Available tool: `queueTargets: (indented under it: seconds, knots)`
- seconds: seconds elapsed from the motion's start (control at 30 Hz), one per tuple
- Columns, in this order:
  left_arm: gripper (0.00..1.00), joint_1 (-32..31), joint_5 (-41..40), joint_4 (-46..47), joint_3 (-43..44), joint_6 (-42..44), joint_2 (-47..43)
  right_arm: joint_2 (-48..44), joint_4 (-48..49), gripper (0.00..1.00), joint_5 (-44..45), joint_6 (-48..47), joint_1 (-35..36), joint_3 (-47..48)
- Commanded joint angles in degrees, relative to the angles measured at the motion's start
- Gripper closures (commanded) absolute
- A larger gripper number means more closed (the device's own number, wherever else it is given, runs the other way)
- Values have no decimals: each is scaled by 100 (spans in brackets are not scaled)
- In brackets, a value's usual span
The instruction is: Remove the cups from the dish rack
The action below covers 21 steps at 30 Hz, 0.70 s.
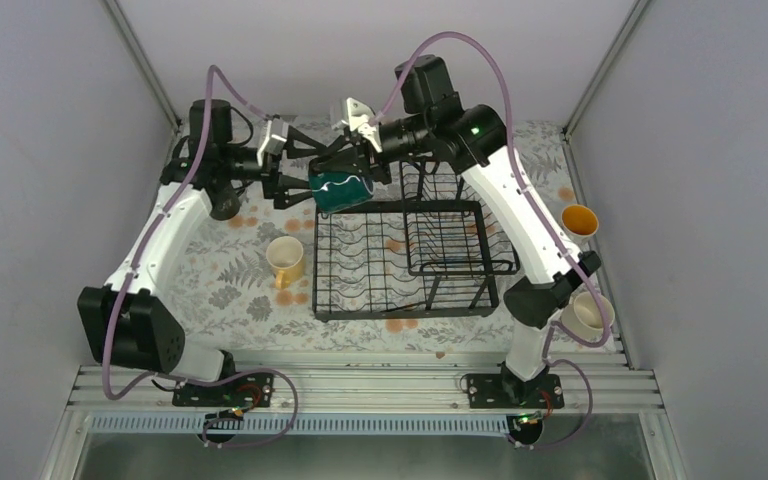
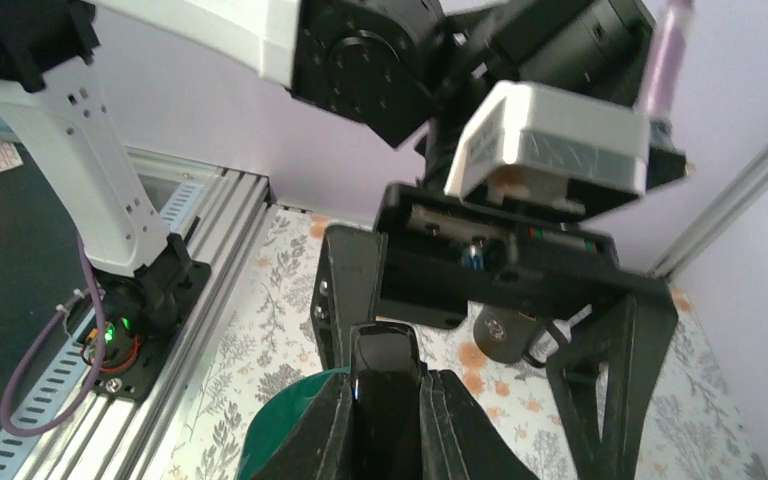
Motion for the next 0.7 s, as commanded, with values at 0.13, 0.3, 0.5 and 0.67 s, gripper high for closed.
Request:
queueTargets:
  seconds: [0.13,0.3,0.5,0.67]
  knots:
    - [8,-315,1251,-1268,712,835,648,392,413,97,-840,289,-46,476]
    - [22,-329,1782,-2005,1184,1168,813,553,415,97,-807,255,-46,536]
    - [78,-324,1897,-2040,1198,1099,721,730,363,97,-561,161,-55,673]
    - [98,-321,1740,-2298,1292,1273,683,743,336,91,-351,131,-54,643]
